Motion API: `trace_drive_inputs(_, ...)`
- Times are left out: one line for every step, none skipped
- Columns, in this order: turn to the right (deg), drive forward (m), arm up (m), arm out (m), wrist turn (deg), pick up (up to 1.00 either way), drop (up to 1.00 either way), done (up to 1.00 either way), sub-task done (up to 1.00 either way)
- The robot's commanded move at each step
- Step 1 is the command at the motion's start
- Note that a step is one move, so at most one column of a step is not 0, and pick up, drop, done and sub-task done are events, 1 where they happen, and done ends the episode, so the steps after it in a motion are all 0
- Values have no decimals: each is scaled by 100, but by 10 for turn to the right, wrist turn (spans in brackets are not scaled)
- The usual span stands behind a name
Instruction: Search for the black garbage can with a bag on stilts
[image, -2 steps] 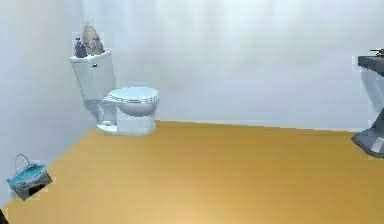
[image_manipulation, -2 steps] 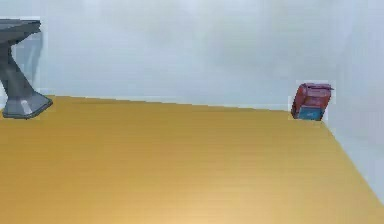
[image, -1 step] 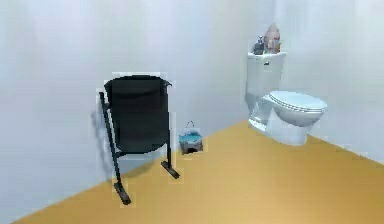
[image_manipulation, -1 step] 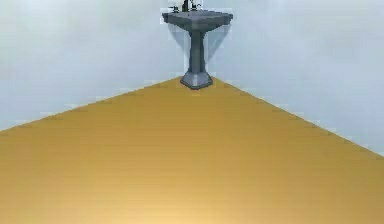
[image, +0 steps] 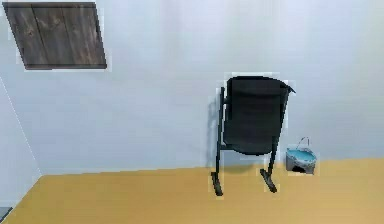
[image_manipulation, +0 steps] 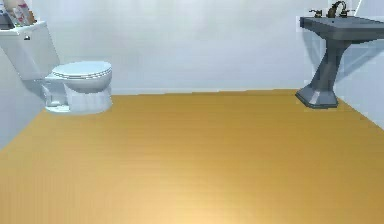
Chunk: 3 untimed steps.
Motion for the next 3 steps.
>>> trace_drive_inputs(0, 55, 0, 0, 0, 0, 0, 0, 0)
trace_drive_inputs(270, 0, 0, 0, 0, 0, 0, 0, 0)
trace_drive_inputs(0, 0, 0, 0, 0, 0, 0, 100, 0)
